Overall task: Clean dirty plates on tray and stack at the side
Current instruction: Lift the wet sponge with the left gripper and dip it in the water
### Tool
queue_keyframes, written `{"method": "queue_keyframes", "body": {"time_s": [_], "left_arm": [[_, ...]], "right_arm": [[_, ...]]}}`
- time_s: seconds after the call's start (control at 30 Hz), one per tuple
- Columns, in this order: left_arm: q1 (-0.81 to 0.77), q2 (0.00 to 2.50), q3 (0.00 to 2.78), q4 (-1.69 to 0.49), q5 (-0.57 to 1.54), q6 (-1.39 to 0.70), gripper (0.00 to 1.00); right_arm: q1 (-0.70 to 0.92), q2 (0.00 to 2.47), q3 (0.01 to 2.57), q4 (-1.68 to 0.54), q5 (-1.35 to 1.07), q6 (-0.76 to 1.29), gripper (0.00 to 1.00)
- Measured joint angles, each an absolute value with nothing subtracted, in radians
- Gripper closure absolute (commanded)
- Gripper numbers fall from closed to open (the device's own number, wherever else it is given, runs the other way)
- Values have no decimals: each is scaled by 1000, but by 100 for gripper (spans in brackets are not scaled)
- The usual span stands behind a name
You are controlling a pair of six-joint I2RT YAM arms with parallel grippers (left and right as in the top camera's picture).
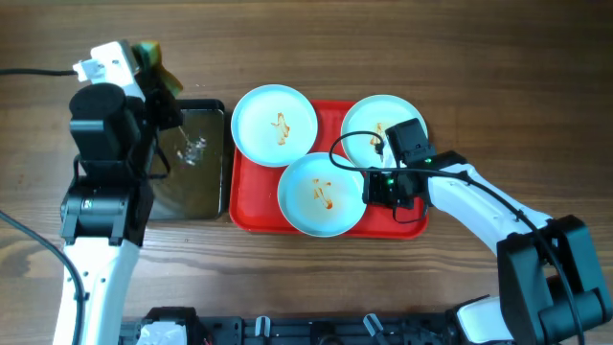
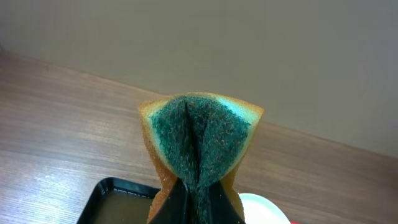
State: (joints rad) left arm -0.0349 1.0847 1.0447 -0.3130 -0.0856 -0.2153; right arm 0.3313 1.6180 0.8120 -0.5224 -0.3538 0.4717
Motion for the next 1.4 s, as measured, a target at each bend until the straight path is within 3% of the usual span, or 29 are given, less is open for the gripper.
{"method": "queue_keyframes", "body": {"time_s": [1.4], "left_arm": [[-35,1138,1045,-375,-86,-215,96]], "right_arm": [[332,1618,812,-523,-354,472,96]]}}
